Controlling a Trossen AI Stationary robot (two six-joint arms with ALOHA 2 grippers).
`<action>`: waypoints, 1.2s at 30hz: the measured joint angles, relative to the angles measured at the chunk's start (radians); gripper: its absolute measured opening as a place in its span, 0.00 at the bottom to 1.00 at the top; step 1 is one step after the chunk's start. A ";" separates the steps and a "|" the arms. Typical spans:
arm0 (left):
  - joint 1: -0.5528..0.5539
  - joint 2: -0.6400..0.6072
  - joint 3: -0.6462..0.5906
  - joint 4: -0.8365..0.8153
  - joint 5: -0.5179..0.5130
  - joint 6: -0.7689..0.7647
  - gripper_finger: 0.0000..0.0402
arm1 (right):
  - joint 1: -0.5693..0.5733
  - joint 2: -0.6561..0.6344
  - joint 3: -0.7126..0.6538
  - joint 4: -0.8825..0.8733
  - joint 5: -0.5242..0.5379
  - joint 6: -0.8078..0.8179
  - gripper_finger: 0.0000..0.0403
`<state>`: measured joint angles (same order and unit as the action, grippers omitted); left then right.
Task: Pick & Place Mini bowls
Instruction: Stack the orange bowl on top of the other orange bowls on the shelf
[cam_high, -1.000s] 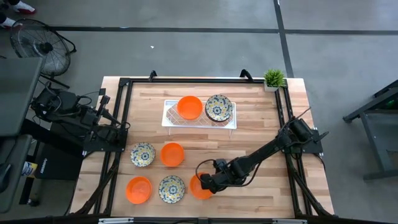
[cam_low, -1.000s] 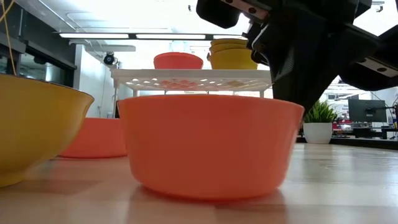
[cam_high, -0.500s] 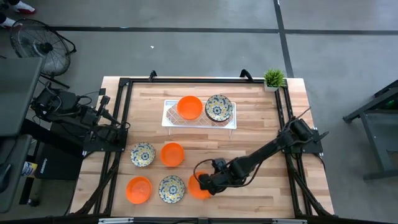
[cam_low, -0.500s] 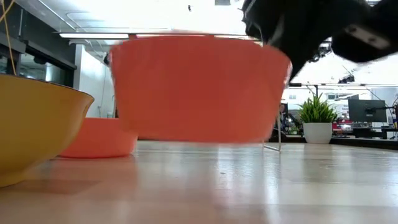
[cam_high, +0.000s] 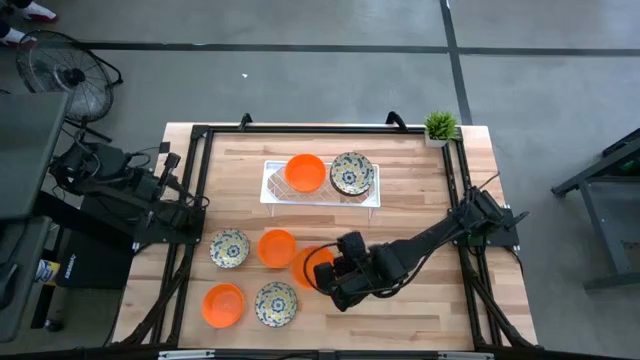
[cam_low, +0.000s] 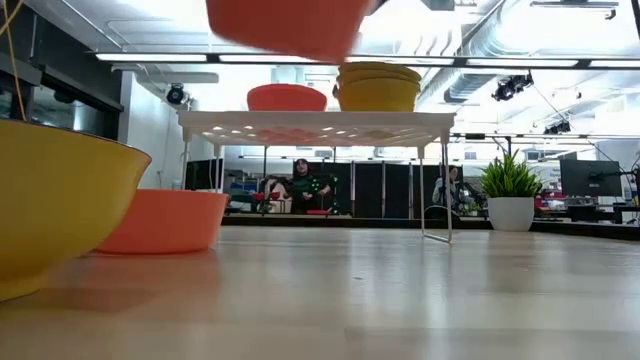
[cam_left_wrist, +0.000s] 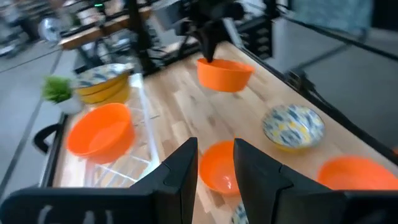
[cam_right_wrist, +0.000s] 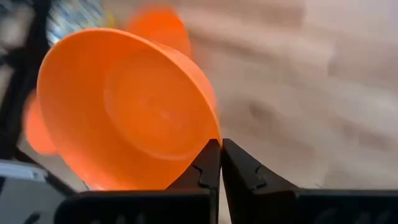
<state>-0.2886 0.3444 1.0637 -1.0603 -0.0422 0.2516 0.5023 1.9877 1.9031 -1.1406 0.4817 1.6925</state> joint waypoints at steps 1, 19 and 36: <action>0.000 0.007 0.000 0.020 -0.020 -0.022 0.25 | -0.006 0.000 0.019 -0.010 0.048 -0.039 0.00; 0.000 0.191 -0.001 0.230 -0.183 -0.154 0.25 | -0.225 0.000 0.107 0.074 0.372 -0.587 0.00; 0.000 0.188 -0.001 0.237 -0.188 -0.150 0.25 | -0.540 -0.066 0.106 0.169 -0.196 -0.778 0.00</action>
<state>-0.2882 0.5320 1.0630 -0.8230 -0.2302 0.1014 -0.0373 1.9214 2.0094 -0.9718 0.2858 0.9148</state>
